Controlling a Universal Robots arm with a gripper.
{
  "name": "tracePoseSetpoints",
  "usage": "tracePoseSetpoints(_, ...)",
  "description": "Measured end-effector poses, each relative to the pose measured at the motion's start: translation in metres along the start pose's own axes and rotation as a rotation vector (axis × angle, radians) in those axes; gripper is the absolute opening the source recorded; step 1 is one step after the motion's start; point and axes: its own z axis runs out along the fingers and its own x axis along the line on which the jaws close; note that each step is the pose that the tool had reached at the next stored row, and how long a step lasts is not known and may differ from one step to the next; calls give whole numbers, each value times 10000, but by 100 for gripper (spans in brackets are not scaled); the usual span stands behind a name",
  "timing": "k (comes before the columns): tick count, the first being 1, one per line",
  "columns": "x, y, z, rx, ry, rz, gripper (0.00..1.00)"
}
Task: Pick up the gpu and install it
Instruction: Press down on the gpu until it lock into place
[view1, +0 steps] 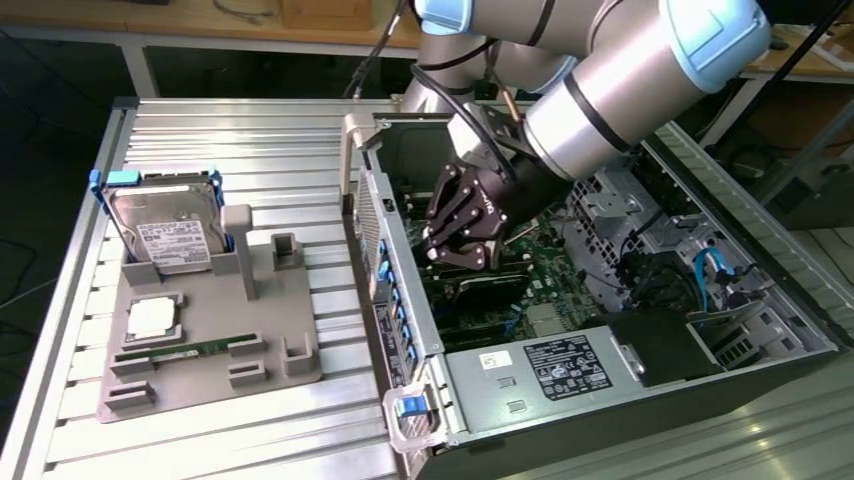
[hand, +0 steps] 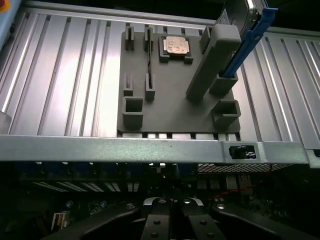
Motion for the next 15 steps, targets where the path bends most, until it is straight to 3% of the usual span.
tracePoseSetpoints(2, 7, -11, 12, -97, -3, 11, 11)
tracePoseSetpoints(3, 9, -19, 14, -180, -9, 18, 11)
tracePoseSetpoints(7, 11, -66, -1, -644, -35, 63, 11)
tracePoseSetpoints(8, 12, -83, -7, -726, -39, 72, 11)
tracePoseSetpoints(15, 36, -163, 9, -1174, -59, 118, 11)
